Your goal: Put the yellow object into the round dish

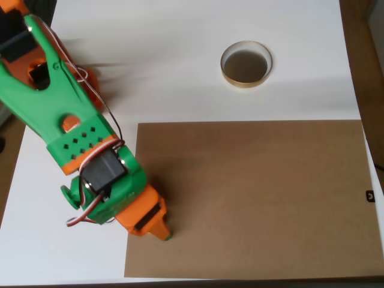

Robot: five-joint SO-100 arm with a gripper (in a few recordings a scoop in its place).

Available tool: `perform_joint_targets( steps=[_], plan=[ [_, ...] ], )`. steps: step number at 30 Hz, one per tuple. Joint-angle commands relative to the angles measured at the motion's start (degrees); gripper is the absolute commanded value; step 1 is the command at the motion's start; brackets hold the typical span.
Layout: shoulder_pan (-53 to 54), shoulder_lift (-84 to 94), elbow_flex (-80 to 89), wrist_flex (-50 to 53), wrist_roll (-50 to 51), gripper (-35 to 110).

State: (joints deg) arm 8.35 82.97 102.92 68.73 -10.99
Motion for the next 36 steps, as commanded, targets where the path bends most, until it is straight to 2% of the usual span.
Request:
perform_joint_targets(
  steps=[1, 20, 36],
  plan=[
    [1.23, 0.97, -3.52, 0.53, -0.79, 21],
    [1.85, 1.58, -4.04, 0.7, -0.62, 0],
    [-2.46, 17.49, 0.97, 3.16, -2.11, 0]
  ],
)
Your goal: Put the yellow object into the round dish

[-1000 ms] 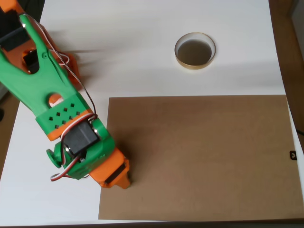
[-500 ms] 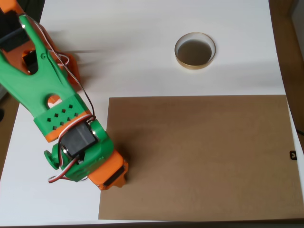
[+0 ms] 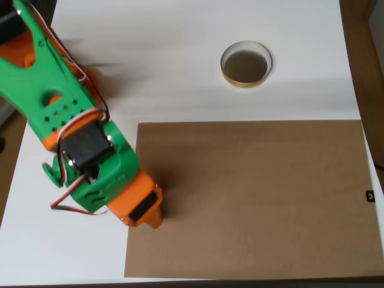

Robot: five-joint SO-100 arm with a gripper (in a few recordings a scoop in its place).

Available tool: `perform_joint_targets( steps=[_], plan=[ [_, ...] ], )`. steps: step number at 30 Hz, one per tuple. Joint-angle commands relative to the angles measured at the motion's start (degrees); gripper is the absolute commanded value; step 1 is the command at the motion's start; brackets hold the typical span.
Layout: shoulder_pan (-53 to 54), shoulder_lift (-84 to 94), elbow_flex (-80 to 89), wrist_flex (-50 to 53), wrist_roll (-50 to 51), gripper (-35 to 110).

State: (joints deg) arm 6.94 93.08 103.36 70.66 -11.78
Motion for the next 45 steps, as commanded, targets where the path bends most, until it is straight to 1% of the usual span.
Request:
perform_joint_targets(
  steps=[1, 15, 22, 31, 45],
  plan=[
    [-1.67, 8.17, 1.05, 1.23, -1.41, 0],
    [-11.43, 16.35, 7.38, 1.93, -5.71, 0],
    [-17.49, 17.49, 8.09, 2.99, -6.68, 0],
    [-27.42, 15.21, 2.81, 6.94, -5.89, 0],
    [-39.46, 10.72, -2.72, 10.81, -4.13, 0]
  ],
)
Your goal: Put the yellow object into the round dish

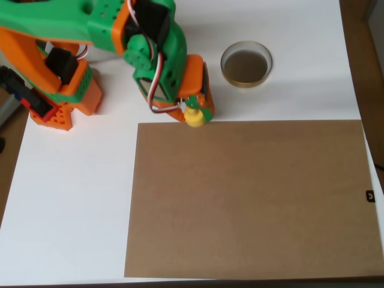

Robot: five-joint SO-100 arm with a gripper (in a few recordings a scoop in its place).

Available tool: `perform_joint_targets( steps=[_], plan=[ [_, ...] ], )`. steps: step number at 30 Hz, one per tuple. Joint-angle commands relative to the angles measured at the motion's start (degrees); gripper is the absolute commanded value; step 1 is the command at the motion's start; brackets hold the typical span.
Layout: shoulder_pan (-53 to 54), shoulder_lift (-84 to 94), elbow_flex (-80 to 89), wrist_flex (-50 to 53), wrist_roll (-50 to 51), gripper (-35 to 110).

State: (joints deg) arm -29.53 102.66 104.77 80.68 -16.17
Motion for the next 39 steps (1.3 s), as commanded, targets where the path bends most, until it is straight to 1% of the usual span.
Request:
perform_joint_targets(
  steps=[1, 9, 23, 30, 39],
  plan=[
    [-3.96, 0.88, -4.31, 0.88, 0.44, 0],
    [-12.13, -5.45, -9.32, 2.02, 2.37, 0],
    [-24.43, -21.71, -26.72, 6.86, 3.34, 0],
    [-26.46, -30.32, -35.24, 8.79, 2.81, 0],
    [-27.25, -41.4, -52.38, 14.33, 3.08, 0]
  ],
)
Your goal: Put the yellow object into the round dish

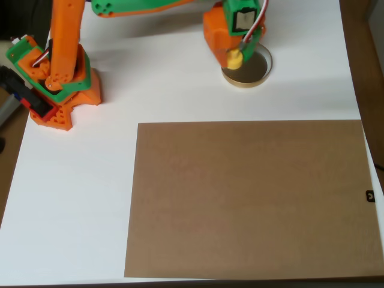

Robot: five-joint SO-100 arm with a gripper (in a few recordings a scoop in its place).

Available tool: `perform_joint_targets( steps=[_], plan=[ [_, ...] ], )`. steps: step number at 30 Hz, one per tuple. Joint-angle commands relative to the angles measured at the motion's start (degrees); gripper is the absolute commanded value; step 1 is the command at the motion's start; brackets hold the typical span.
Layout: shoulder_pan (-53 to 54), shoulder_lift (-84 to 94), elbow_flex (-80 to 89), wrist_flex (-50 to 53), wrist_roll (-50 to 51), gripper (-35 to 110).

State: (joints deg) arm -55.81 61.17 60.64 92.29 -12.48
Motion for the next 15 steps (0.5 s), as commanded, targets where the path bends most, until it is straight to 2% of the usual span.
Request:
perform_joint_targets(
  steps=[1, 8, 15],
  plan=[
    [-0.97, -0.88, -10.02, 3.34, -0.35, 0],
    [-2.02, -6.94, -20.65, 7.91, 0.97, 0],
    [-3.25, -8.26, -21.71, 8.09, 1.67, 0]
  ],
)
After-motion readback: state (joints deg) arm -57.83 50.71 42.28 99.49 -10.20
